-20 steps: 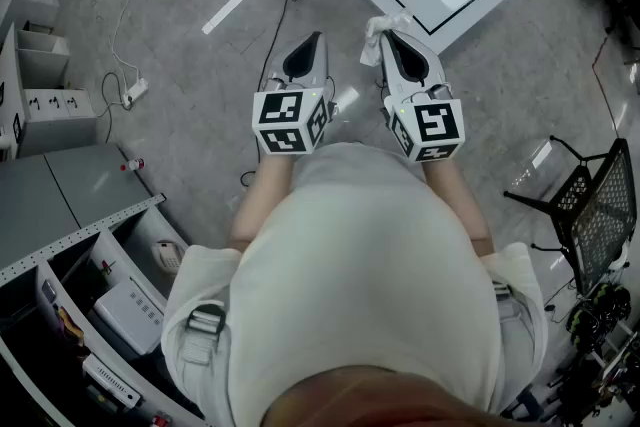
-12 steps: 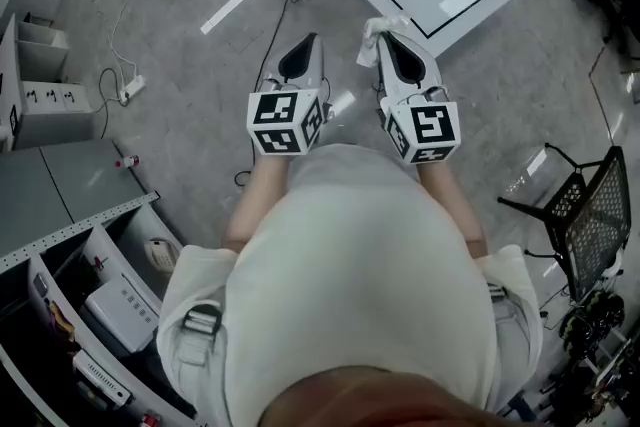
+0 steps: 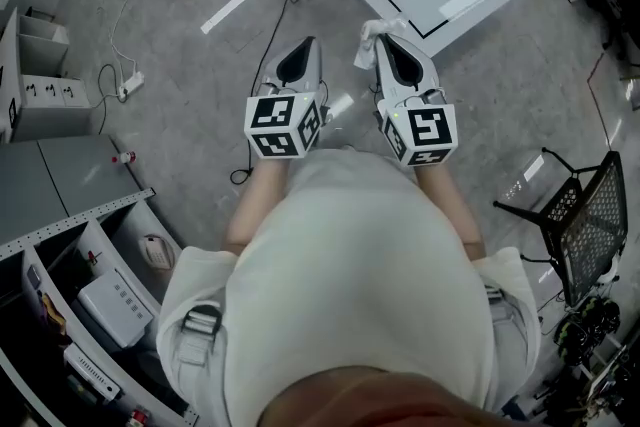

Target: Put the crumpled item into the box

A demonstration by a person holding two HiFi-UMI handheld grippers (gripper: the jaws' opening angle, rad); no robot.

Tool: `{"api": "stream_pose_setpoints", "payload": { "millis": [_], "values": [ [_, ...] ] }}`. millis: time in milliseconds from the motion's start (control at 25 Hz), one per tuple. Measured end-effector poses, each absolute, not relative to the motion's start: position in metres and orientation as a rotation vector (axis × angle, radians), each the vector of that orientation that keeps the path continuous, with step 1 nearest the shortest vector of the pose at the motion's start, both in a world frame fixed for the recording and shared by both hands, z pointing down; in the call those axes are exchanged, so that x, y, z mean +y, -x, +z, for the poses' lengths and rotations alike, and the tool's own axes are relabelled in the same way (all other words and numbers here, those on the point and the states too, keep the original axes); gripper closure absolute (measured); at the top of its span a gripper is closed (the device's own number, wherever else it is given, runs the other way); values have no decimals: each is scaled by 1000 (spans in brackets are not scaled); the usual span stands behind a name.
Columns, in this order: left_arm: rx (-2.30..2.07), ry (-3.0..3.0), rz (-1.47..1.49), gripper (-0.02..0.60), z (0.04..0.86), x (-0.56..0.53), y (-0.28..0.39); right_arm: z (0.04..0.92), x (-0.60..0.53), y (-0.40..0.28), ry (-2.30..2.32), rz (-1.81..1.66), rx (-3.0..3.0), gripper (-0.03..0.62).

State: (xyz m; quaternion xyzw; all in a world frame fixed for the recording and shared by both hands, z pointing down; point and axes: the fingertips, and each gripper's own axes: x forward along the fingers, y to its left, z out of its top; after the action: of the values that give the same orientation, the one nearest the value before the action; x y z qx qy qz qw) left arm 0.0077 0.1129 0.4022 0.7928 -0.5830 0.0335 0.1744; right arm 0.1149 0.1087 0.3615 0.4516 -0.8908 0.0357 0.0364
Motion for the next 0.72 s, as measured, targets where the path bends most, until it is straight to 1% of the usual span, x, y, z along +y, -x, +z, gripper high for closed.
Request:
{"api": "stream_pose_setpoints", "payload": {
  "millis": [360, 720],
  "values": [
    [-1663, -2219, 87, 581, 403, 122, -9, 364, 113, -108, -1331, 137, -2764, 589],
    [-1653, -2201, 84, 581, 407, 103, -3, 367, 97, -104, -1309, 172, -2776, 589]
  ]
}}
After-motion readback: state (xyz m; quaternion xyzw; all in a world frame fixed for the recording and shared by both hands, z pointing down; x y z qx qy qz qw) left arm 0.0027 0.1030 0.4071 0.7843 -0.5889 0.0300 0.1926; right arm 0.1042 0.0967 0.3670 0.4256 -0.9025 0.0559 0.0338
